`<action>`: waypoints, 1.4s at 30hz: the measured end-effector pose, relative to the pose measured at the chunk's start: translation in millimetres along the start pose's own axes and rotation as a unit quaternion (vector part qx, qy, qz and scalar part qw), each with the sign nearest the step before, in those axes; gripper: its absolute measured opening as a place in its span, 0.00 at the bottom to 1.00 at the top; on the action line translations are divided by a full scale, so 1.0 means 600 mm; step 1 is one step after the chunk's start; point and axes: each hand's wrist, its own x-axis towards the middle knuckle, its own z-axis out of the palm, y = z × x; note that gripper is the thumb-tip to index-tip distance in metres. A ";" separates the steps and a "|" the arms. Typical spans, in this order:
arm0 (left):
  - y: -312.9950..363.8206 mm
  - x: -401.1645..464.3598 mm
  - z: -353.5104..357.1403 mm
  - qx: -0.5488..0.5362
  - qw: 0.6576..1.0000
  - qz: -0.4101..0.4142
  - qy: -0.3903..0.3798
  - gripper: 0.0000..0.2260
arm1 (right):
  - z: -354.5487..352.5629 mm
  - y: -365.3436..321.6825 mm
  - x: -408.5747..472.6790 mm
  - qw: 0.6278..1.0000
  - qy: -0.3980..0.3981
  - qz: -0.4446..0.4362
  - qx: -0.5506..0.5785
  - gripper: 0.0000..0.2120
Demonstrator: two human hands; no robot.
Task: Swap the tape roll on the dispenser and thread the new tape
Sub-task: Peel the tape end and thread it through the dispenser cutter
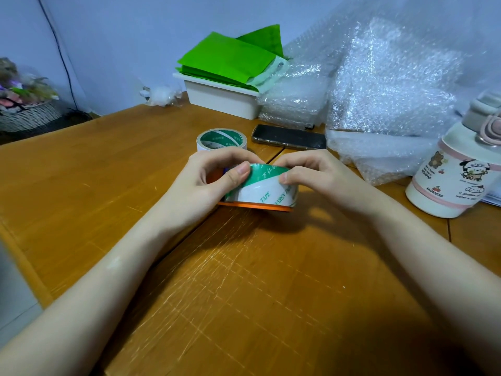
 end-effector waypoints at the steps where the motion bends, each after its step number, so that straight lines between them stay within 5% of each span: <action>1: -0.001 -0.001 0.000 0.011 1.000 0.004 0.003 0.08 | 0.000 0.001 0.000 1.000 0.001 0.000 0.004 0.08; 9: 0.001 -0.002 0.007 0.107 0.992 0.028 0.063 0.13 | 0.002 0.003 -0.002 1.000 -0.001 -0.009 0.013 0.08; 14: 0.003 -0.004 0.005 0.073 0.995 0.025 0.056 0.06 | 0.003 0.002 -0.001 0.999 0.003 -0.015 0.039 0.07; 32: 0.002 -0.006 0.005 0.034 0.999 -0.004 0.040 0.10 | -0.008 0.017 0.002 0.995 -0.007 -0.001 0.096 0.15; 42: 0.003 -0.005 0.001 0.029 0.999 0.015 0.031 0.11 | 0.003 0.008 0.001 0.999 0.000 -0.008 0.054 0.10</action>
